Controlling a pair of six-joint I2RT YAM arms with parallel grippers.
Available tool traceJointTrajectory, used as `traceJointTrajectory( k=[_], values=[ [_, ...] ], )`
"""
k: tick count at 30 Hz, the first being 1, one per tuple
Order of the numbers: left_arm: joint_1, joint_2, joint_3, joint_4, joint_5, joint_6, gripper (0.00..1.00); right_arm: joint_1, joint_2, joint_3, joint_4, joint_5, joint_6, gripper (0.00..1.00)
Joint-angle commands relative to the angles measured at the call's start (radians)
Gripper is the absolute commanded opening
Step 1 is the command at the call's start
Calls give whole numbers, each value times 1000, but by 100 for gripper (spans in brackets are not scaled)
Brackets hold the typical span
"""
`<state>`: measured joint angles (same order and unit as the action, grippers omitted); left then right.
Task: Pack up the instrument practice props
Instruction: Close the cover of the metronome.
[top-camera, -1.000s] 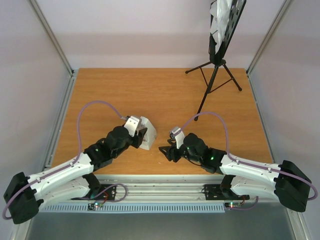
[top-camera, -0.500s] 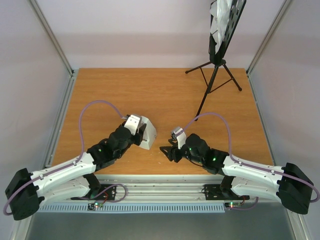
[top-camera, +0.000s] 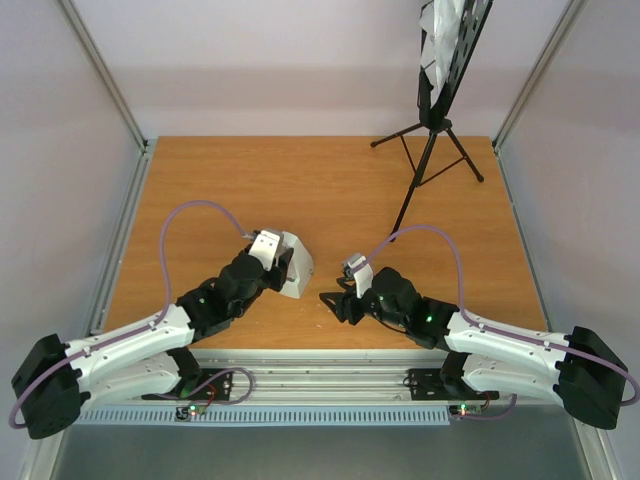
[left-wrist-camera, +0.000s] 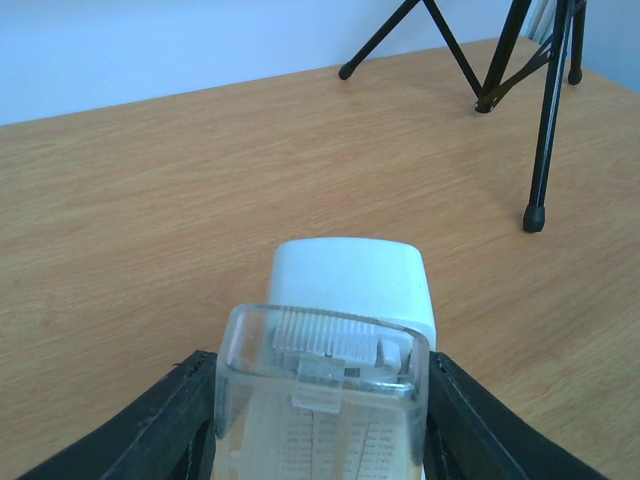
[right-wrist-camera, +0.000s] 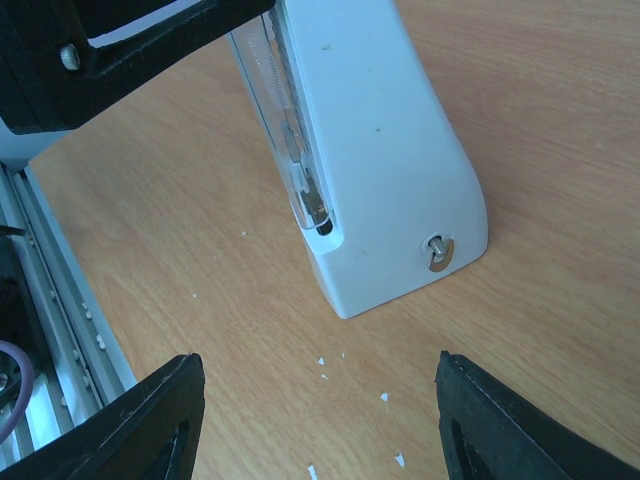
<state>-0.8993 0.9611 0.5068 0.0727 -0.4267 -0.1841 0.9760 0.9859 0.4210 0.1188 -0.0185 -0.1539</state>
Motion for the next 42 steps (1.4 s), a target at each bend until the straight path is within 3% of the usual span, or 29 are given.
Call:
traceJointTrajectory(
  k=[1,15,31,38,42],
  values=[
    [-5,11,-9,76,-14,-29,44,-2,-10,-8,5,11,13,65],
    [-6,46,-15,113,-14,-64,44,-2,-5,-8,7,10,13,65],
    [-42,59,55,15,-65,-121,44,-2,10,-17,27,10,16,65],
    [-54,83,65,20,-95,-131,44,-2,50,-19,61,6,17,65],
    [-56,86,70,18,-102,-134,44,-2,163,-24,160,13,7,62]
  ],
)
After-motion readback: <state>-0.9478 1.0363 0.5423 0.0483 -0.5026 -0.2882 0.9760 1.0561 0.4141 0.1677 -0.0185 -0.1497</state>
